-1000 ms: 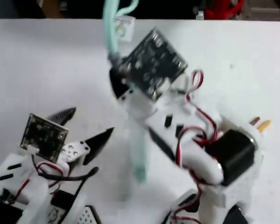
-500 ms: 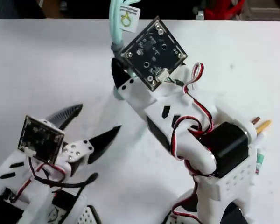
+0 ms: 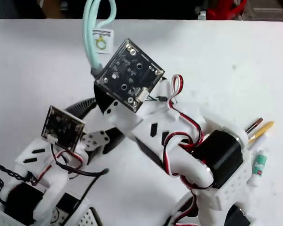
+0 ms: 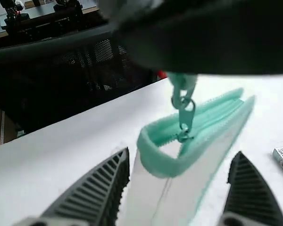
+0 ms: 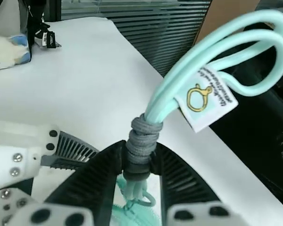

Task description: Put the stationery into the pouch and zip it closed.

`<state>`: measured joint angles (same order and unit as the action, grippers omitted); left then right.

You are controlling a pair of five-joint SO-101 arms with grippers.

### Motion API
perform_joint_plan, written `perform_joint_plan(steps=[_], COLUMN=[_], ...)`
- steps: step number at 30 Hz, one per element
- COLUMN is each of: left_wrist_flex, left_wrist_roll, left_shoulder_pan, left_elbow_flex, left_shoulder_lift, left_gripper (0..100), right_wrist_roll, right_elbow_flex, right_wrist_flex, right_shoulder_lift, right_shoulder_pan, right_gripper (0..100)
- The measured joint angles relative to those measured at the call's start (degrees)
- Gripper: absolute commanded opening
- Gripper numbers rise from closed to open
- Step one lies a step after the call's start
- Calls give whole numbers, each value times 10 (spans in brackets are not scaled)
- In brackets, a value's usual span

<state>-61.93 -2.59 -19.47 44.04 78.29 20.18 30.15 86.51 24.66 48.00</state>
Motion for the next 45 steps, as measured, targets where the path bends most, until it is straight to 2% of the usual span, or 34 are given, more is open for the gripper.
perform_joint_plan(steps=[3,7,12,20,27,31,36,42,45], left_wrist_flex=[0,-7,-13,-3,17,17,17,8,-8], left_wrist_roll=[-36,-120,-151,-148,-53,-12,5,-8,-44], left_shoulder_pan=[0,9,-27,-107,-55,-47,-53,-103,-126], left_elbow_flex=[4,4,5,79,91,92,92,93,93], left_shoulder_lift=[0,0,0,-2,-4,-4,-7,6,54], left_gripper=[332,332,330,328,328,323,209,15,42], right_wrist_roll=[0,0,0,0,0,0,0,0,0], right_elbow_flex=[0,0,0,4,4,4,4,-18,-21], right_wrist_flex=[12,33,33,40,61,65,65,65,65], right_shoulder_lift=[0,0,11,54,55,55,55,58,58], right_shoulder_pan=[3,2,5,4,4,12,14,14,19], right_gripper=[17,17,17,17,17,17,17,17,17])
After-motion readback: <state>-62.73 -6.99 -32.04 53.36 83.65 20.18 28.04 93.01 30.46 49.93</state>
